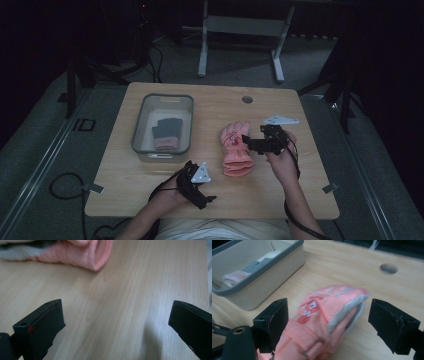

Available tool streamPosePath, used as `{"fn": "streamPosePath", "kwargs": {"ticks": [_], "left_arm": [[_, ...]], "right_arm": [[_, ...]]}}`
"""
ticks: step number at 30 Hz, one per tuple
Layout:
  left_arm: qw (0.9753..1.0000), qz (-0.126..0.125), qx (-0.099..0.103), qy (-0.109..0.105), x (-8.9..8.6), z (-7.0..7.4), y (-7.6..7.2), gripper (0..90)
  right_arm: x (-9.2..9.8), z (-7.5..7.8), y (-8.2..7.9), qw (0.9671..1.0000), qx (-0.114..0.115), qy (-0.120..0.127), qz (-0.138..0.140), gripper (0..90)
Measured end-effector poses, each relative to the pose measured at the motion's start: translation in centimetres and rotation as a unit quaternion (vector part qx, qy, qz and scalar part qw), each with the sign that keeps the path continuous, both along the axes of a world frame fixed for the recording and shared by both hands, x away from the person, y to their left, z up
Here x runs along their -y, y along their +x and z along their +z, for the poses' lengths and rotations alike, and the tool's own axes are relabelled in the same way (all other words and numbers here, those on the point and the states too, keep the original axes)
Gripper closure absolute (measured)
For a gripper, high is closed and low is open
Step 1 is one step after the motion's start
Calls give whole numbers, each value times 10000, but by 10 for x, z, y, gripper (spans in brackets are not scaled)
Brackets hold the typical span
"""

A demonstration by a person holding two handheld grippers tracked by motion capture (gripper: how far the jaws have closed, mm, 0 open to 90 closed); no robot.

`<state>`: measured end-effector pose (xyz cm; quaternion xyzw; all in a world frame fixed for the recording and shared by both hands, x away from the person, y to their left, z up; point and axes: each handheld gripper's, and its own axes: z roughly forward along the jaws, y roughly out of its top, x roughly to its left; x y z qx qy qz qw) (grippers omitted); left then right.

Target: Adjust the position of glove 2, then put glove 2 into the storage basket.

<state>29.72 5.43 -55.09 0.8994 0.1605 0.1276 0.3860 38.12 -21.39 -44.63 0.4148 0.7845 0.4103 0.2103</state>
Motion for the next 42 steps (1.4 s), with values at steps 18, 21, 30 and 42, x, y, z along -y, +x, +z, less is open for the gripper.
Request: {"fn": "streamPosePath", "kwargs": {"ticks": [18,21,30,42], "left_arm": [[9975,366,126,-588,25,76,14,3],[9965,570,237,-560,32,87,26,3],[9889,1203,87,-865,48,103,69,168],[9707,2301,-618,-323,72,66,116,315]], "right_arm": [[26,0,-9,9993,-86,221,276,99],[27,1,-9,9996,-14,223,180,177],[22,-6,6,10000,12,-21,19,621],[-3,-22,27,9996,-279,-89,-26,531]]}}
